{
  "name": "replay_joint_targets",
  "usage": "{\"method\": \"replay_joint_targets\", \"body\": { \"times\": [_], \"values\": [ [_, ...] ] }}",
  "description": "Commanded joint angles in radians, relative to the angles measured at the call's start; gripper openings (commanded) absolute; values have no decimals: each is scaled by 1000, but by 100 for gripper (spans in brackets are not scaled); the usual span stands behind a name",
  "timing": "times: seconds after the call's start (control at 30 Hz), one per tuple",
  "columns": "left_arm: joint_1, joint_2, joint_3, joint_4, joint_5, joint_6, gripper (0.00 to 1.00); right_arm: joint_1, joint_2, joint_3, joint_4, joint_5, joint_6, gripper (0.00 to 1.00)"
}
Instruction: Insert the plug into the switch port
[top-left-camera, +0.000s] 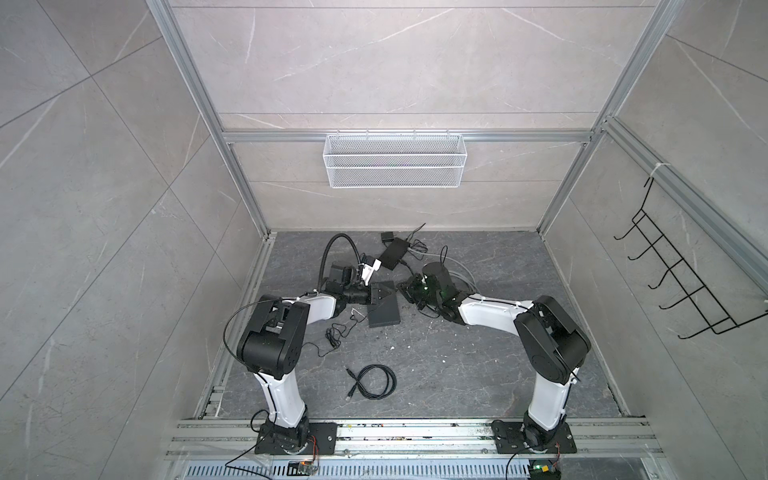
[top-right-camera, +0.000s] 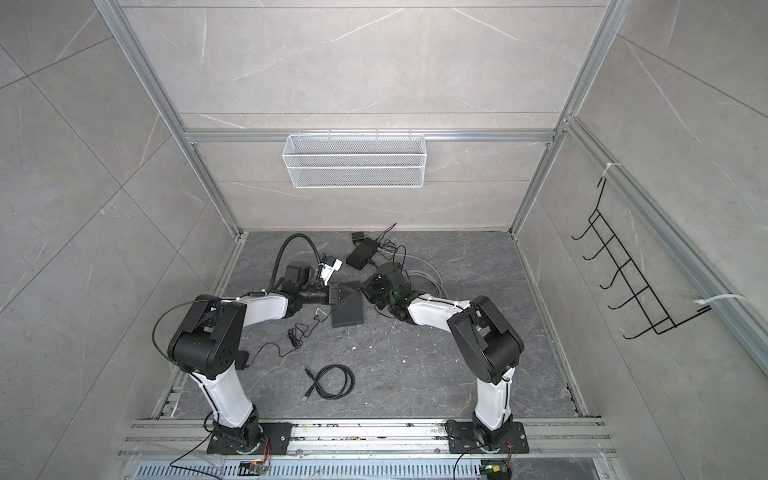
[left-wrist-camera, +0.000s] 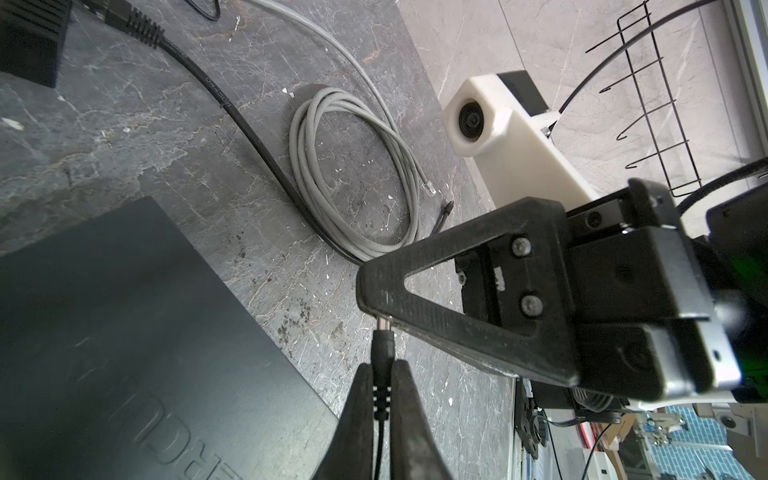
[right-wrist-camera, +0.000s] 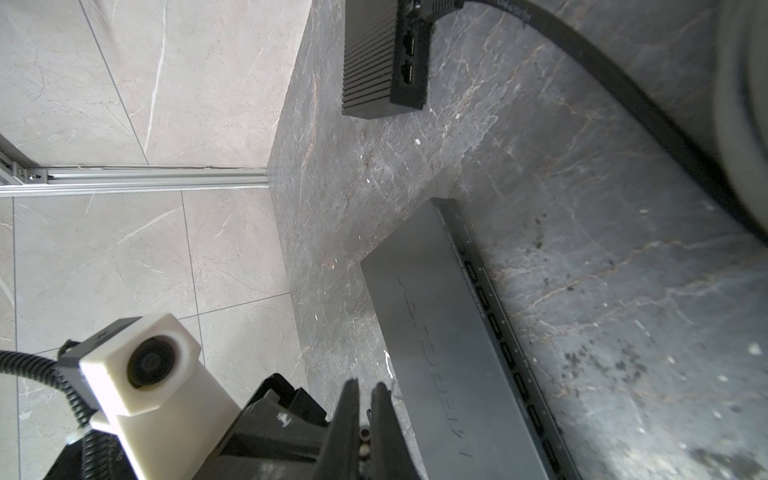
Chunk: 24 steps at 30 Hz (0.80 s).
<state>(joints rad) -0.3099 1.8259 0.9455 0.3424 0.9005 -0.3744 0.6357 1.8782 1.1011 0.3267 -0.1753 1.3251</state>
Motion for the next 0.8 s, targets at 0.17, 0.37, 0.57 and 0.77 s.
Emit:
{"method": "replay_joint_targets", "body": {
  "times": [0.17, 0.37, 0.57, 0.77],
  "values": [
    [27, -31, 242, -559, -113, 398, 0, 7, -78, 3, -122, 26, -164, 32],
    [41, -58, 358, -912, -294, 775, 0, -4, -140, 4, -253, 64, -338, 37],
    [110, -65, 375, -1086, -391, 1019, 0, -16, -140, 27, -346, 56, -434, 38],
    [144, -137, 191, -1038, -412, 1223, 0, -13, -108, 80, -437, 16, -531, 38]
  ]
}}
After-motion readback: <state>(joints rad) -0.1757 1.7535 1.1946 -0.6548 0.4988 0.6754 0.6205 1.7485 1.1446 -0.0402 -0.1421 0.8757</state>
